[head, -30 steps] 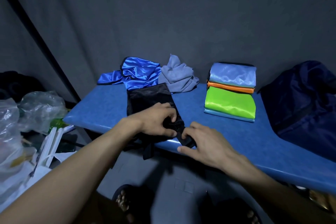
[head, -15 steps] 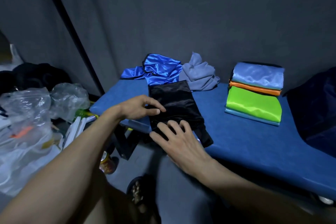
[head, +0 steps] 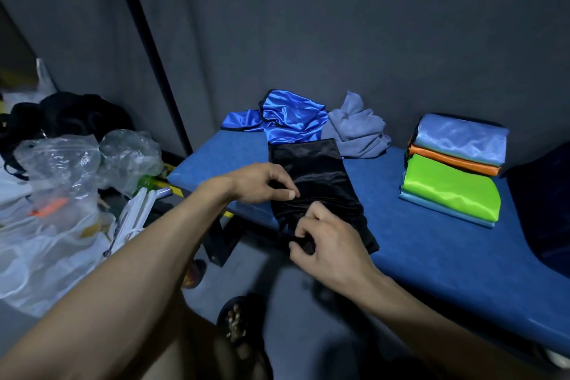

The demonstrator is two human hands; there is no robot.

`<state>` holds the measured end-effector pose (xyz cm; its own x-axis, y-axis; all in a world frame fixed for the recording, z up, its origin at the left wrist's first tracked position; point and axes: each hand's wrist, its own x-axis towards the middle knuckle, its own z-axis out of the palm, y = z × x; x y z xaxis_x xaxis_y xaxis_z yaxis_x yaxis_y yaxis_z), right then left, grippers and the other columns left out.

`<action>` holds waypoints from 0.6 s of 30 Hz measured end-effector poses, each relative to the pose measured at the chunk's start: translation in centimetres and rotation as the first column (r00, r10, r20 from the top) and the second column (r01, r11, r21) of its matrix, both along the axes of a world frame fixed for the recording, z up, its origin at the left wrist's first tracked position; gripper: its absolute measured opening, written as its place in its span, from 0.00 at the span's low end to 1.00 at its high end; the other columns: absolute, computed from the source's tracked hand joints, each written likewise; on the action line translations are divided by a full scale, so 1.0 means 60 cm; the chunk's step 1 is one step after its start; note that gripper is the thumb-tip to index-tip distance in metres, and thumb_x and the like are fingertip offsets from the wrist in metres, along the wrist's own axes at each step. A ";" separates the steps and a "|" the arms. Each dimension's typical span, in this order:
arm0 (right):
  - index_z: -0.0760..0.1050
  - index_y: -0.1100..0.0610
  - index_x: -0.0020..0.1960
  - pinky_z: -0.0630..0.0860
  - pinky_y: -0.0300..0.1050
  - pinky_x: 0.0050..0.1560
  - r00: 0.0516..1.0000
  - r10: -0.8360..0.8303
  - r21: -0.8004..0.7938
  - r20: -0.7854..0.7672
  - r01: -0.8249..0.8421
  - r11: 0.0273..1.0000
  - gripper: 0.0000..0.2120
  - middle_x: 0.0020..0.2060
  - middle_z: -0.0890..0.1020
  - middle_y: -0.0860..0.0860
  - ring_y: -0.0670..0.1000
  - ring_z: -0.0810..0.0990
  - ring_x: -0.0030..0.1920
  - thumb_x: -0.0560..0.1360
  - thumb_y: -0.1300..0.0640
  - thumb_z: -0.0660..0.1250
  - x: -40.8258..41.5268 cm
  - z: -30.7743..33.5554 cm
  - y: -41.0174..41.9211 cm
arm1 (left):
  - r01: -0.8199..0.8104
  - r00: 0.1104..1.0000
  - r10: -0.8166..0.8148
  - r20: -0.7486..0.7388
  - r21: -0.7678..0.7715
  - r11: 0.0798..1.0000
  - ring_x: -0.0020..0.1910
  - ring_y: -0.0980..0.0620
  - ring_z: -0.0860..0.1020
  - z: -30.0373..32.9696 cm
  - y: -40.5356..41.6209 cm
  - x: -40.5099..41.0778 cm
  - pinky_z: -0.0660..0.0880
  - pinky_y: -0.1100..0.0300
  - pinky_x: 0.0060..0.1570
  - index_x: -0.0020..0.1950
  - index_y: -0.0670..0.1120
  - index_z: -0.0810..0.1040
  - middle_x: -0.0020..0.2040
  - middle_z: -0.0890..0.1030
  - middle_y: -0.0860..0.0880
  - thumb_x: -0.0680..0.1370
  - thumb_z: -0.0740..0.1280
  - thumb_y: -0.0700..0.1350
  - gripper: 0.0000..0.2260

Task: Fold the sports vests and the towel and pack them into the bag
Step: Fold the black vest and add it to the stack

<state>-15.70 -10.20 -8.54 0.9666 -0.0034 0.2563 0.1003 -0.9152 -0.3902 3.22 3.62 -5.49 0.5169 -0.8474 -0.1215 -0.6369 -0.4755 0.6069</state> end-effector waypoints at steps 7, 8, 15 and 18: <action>0.77 0.57 0.35 0.75 0.48 0.39 0.941 -0.230 0.101 -0.250 0.261 0.960 0.25 0.29 0.79 0.50 0.51 0.80 0.37 0.75 0.35 0.64 -0.022 0.005 -0.006 | 0.030 0.993 -0.036 0.111 0.060 0.998 0.57 0.58 0.76 0.017 -0.004 -0.027 0.71 0.61 0.62 0.50 0.58 0.83 0.58 0.76 0.56 0.71 0.76 0.62 0.13; 0.77 0.58 0.36 0.74 0.47 0.38 0.934 -0.236 0.115 -0.267 0.274 0.955 0.25 0.27 0.79 0.51 0.52 0.79 0.35 0.77 0.38 0.64 -0.023 0.002 -0.005 | 0.028 0.987 -0.039 0.154 0.074 0.997 0.56 0.57 0.76 0.016 -0.007 -0.031 0.72 0.60 0.60 0.49 0.57 0.82 0.58 0.75 0.55 0.71 0.76 0.62 0.13; 0.84 0.51 0.42 0.79 0.46 0.45 0.913 -0.186 0.310 -0.362 0.307 0.900 0.12 0.34 0.80 0.45 0.43 0.79 0.38 0.76 0.43 0.70 -0.038 -0.034 0.005 | 0.026 0.970 -0.047 0.240 0.092 0.995 0.56 0.57 0.75 0.011 -0.009 -0.044 0.68 0.62 0.56 0.50 0.55 0.81 0.60 0.74 0.55 0.73 0.76 0.59 0.12; 0.85 0.45 0.48 0.76 0.44 0.52 0.924 -0.186 0.302 -0.334 0.292 0.908 0.12 0.48 0.78 0.44 0.45 0.80 0.49 0.74 0.39 0.70 -0.040 -0.044 0.013 | 0.039 0.975 -0.053 0.218 0.066 0.997 0.58 0.56 0.76 0.011 -0.003 -0.044 0.70 0.60 0.61 0.51 0.55 0.82 0.61 0.74 0.55 0.73 0.76 0.58 0.11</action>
<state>-18.09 -9.42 -11.17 0.9555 -0.2791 -0.0954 -0.2709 -0.7026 -0.6580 0.57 3.42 -4.83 0.4975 -0.8652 -0.0620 -0.7730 -0.4746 0.4209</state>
